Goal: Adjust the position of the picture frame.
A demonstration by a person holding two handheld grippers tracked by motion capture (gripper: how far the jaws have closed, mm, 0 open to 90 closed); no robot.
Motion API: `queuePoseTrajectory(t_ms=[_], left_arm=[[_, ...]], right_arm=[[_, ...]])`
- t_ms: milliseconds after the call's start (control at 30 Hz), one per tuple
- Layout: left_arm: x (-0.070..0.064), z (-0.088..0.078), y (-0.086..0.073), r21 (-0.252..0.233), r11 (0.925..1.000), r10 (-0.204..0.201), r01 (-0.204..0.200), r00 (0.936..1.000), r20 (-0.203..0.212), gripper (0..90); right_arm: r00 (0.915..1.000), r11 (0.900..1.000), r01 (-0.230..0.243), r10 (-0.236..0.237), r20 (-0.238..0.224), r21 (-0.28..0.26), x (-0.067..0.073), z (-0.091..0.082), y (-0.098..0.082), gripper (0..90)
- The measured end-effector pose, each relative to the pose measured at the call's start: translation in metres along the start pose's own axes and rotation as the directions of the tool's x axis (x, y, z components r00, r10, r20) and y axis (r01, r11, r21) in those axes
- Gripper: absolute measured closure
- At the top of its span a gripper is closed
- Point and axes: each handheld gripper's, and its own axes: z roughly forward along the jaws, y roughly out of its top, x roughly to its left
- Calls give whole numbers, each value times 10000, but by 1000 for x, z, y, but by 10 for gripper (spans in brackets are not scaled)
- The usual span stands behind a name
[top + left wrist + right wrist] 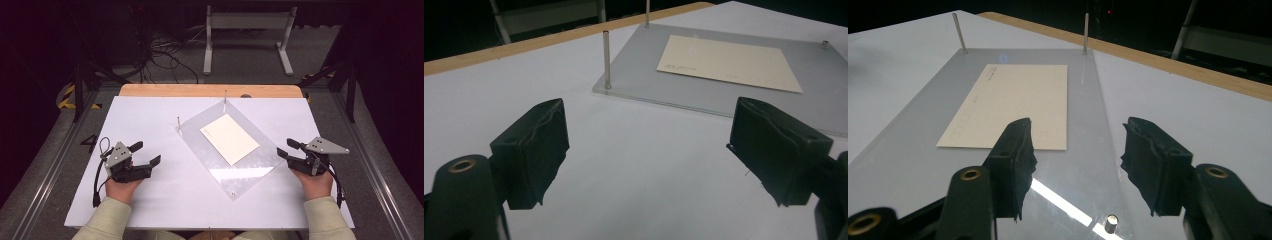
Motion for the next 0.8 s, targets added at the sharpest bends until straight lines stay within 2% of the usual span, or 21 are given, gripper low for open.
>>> queuePoseTrajectory(t_ms=[300,367,433,633,767,800], left_arm=[[0,-3,1,-22,10000,-70,70,10000,18,162],[-1,-5,1,30,10000,51,-51,9999,-91,162],[-2,-7,0,111,9999,108,-106,9997,-202,162],[-1,-11,-1,206,9998,79,-74,9996,-284,163],[-1,-10,-2,264,9996,48,-41,9996,-293,163],[-1,-10,-2,291,9996,32,-23,9996,-288,164]], right_arm=[[9999,9997,-109,111,-79,234,-10,-2,10,468],[9995,9986,-325,324,30,415,-14,-1,13,493],[9966,9951,-819,814,109,553,-17,5,16,502],[9977,9946,-680,674,99,781,-23,19,23,548],[9956,9893,-934,924,140,1120,-30,25,25,620],[9956,9858,-936,924,146,1393,-33,30,25,680]])
